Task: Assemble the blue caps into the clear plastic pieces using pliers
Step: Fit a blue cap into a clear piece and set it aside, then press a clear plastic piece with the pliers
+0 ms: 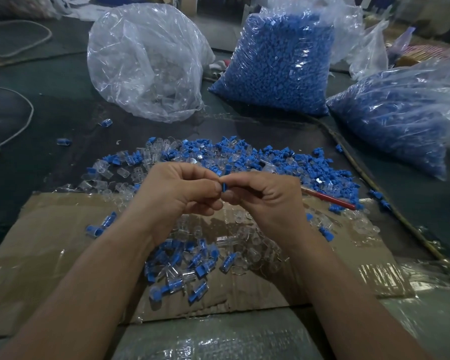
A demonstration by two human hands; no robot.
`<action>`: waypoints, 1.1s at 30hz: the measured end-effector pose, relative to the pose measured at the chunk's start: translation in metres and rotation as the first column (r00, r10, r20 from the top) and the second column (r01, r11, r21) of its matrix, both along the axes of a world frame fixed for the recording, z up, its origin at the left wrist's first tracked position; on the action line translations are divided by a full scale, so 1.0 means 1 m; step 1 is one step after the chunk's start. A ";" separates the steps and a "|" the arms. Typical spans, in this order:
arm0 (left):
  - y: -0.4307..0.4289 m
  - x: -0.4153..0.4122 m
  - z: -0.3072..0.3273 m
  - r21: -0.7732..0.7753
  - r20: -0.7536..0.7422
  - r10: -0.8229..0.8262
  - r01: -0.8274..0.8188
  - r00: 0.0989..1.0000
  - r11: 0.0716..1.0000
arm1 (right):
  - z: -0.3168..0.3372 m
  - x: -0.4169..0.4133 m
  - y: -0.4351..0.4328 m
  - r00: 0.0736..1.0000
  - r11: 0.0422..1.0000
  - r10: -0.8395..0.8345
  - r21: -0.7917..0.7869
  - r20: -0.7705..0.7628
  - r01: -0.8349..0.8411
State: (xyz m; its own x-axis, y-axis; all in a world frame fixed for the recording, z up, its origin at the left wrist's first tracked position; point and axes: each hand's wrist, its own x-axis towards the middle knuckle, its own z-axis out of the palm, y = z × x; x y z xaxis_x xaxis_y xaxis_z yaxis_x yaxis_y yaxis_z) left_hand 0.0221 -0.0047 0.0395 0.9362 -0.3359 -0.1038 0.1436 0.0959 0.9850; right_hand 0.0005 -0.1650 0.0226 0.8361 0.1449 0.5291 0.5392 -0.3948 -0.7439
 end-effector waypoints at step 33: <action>0.002 0.004 -0.004 -0.031 -0.015 0.056 -0.057 0.998 0.998 | 0.019 0.007 -0.066 0.620 0.588 -0.675 -0.799 -0.399 0.126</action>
State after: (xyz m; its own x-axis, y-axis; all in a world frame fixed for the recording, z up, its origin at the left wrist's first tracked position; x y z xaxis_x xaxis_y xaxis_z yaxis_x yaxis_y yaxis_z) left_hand 0.0258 -0.0031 0.0356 0.9523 -0.2856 -0.1073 0.1507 0.1346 0.9794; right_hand 0.0074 -0.2313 0.0414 0.9464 -0.2440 -0.2115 -0.2916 -0.9272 -0.2350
